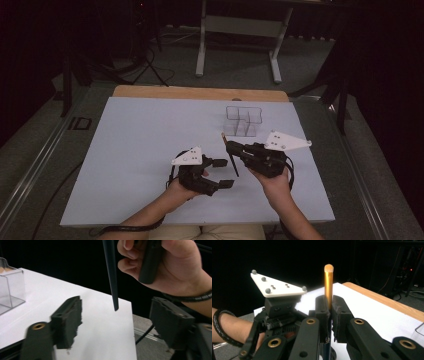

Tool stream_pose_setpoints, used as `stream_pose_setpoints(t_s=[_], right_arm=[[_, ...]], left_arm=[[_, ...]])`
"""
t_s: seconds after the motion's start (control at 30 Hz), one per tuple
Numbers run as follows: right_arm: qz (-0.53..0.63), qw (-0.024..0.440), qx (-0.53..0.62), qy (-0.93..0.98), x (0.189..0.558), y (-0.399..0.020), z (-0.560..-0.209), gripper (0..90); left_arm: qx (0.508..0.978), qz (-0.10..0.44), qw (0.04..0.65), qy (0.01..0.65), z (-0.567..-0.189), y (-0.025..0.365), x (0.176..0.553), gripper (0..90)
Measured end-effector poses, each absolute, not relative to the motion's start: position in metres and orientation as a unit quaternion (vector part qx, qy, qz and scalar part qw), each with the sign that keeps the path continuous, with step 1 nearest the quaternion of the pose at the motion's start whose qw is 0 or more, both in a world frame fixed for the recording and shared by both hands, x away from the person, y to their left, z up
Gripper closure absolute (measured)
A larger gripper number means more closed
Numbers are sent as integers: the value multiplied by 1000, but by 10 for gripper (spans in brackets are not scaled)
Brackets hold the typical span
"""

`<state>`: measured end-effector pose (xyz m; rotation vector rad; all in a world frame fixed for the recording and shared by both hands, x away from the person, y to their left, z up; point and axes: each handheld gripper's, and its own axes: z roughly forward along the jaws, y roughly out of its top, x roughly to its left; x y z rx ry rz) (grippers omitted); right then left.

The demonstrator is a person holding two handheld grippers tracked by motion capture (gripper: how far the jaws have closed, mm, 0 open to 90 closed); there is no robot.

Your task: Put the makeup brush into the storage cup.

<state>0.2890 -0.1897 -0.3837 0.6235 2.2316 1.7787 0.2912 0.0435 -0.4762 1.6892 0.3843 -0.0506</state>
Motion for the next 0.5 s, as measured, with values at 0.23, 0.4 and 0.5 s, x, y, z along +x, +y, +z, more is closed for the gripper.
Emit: stream_pose_setpoints(t_s=[0.23, 0.4, 0.5], right_arm=[[610, 114, 202, 758, 288, -179, -386, 841], [611, 112, 196, 759, 287, -173, -387, 840], [610, 112, 192, 760, 286, -171, -387, 841]], left_arm=[[729, -17, 659, 183, -475, 44, 293, 474], [732, -19, 657, 181, -477, 46, 294, 623], [736, -19, 654, 176, -477, 47, 295, 690]])
